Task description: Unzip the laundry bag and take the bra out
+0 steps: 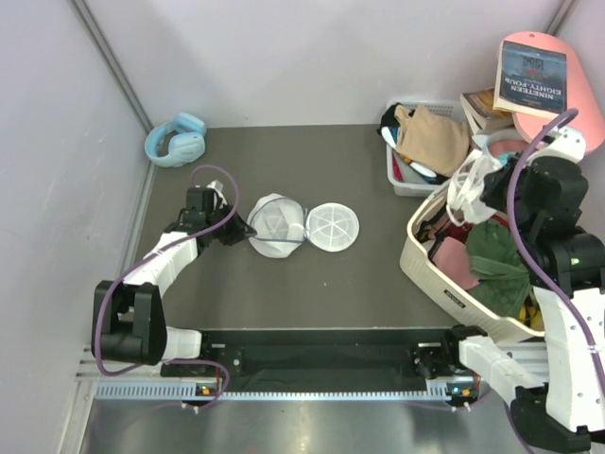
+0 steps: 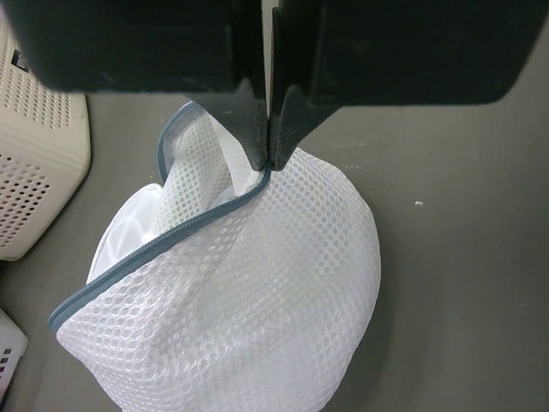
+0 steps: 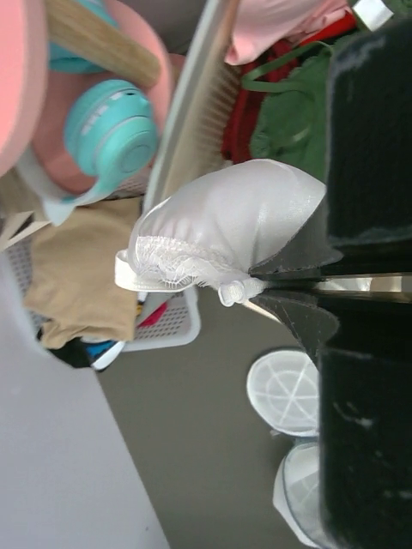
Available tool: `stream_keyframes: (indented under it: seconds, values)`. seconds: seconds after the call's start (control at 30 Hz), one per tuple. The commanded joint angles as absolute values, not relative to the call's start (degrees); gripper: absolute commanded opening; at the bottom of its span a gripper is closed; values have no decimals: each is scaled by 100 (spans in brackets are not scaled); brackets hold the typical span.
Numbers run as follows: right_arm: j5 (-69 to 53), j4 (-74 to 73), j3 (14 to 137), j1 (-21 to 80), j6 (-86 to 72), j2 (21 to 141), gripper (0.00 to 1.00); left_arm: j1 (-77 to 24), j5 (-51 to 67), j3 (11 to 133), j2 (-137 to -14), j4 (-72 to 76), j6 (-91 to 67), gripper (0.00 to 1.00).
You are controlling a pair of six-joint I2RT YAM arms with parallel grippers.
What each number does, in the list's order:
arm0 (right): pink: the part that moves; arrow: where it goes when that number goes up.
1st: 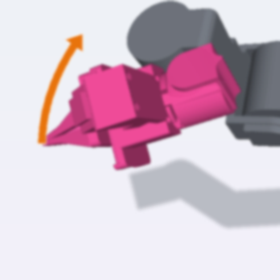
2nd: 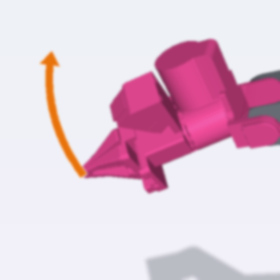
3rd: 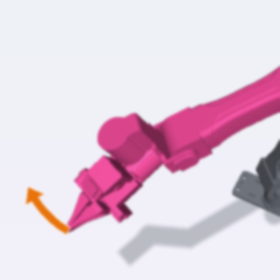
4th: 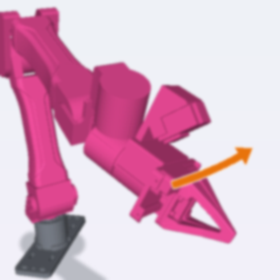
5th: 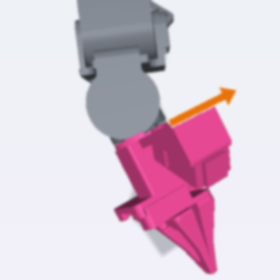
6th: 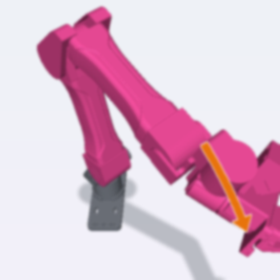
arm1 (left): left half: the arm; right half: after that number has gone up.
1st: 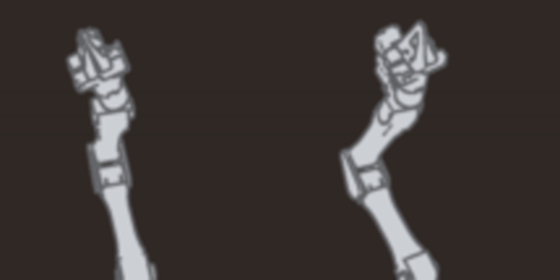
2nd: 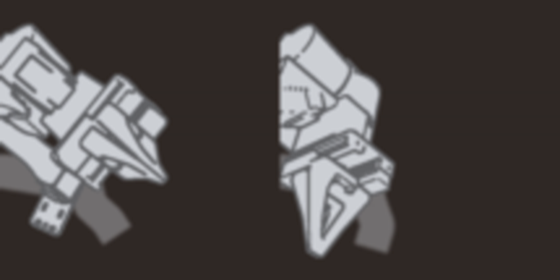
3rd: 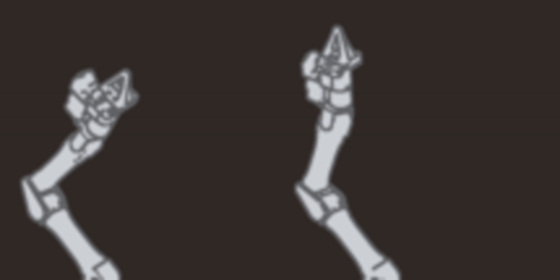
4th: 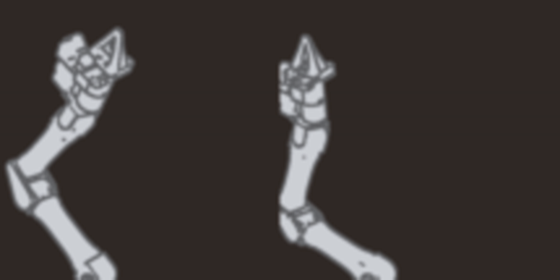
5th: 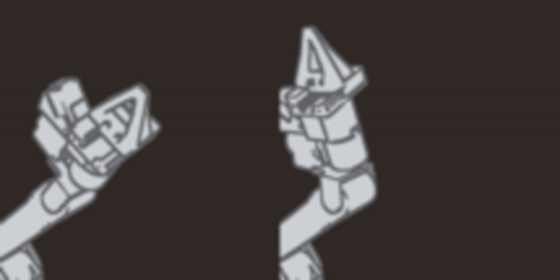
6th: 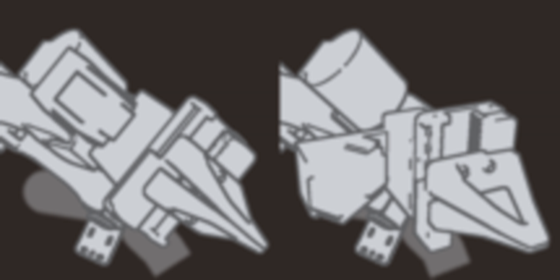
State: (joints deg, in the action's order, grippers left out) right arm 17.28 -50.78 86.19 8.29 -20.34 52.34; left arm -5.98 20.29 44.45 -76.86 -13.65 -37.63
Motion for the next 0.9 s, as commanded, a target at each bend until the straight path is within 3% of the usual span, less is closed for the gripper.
stream_keyframes:
  seconds: [0.0, 0.07, 0.1, 0.2, 0.37, 0.53, 0.63, 0.87]
  values:
    - [1960, -5370, 8271, 756, -2601, 5150, 1, -563, 2109, 4465, -7603, -1213, -3762, 0]
    - [2126, -5624, 8323, 747, -2759, 5194, 17, -571, 2109, 4482, -7576, -1230, -3753, 0]
    - [2353, -5738, 8375, 756, -2803, 5220, 52, -571, 2101, 4491, -7567, -1257, -3744, 0]
    - [2636, -6099, 8744, 738, -2760, 5352, 100, -563, 2066, 4509, -7541, -1309, -3727, 0]
    - [2725, -6232, 9464, 747, -2444, 5651, 100, -562, 2030, 4526, -7532, -1336, -3718, 0]
    - [1786, -5828, 9790, 738, -1970, 6134, 100, -562, 1934, 4526, -7541, -1415, -3726, 0]
    - [1056, -5634, 9861, 791, -2039, 6547, 94, -562, 1881, 4553, -7550, -1476, -3727, 0]
    - [994, -5010, 9809, 2580, -2337, 7460, 92, -527, 1969, 4719, -7673, -1503, -3735, 0]
